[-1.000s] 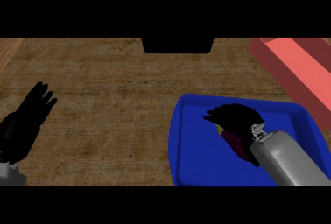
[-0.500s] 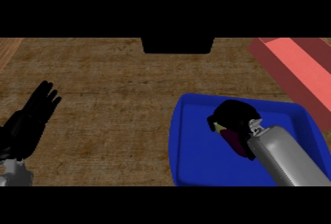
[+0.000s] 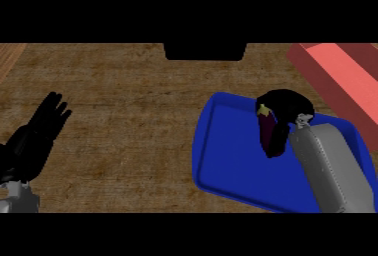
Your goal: Pick the eggplant from the tray and place it in the cardboard box
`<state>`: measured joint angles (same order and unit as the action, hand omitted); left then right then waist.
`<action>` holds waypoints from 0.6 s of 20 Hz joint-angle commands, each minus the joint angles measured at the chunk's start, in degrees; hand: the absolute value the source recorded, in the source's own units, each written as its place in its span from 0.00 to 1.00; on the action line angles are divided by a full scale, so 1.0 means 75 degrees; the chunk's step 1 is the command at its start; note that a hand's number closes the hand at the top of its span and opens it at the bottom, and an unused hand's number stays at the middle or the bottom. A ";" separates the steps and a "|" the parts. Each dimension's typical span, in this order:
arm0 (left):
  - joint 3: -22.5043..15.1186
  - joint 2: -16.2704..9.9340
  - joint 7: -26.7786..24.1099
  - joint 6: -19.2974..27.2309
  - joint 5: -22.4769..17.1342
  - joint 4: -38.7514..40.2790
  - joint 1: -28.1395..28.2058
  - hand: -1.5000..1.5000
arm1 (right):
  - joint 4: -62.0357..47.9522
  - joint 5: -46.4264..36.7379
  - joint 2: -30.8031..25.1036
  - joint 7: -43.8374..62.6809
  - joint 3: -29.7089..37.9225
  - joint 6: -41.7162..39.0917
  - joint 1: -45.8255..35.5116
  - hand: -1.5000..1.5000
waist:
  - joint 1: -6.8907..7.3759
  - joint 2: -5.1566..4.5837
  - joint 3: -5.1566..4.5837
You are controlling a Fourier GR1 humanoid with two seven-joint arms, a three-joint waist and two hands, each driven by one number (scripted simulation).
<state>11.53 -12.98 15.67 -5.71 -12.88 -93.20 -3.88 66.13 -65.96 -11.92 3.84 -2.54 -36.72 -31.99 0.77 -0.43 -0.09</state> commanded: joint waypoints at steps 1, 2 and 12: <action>0.0013 -0.0018 -0.0020 -0.0010 -0.0003 0.0035 -0.0104 0.50 | -0.0982 0.0038 0.0797 0.1796 0.1358 0.0969 -0.0769 1.00 | 0.0200 -0.0066 0.0021; -0.0158 -0.0021 0.0285 0.0093 0.0135 -0.0135 -0.0163 0.50 | -0.1220 0.0145 0.0408 0.1574 0.1594 0.0987 -0.1034 1.00 | 0.0133 -0.0029 0.0024; 0.0139 -0.0060 0.0424 0.0008 -0.0138 -0.0024 -0.0145 0.50 | -0.2171 -0.0347 0.0382 0.2012 0.1519 0.2811 -0.2657 1.00 | -0.0002 0.0033 0.0013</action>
<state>10.73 -12.07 16.10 -5.70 -12.32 -94.74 -2.59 50.51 -68.33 -8.72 18.01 8.31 -18.36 -47.77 1.20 -0.30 0.02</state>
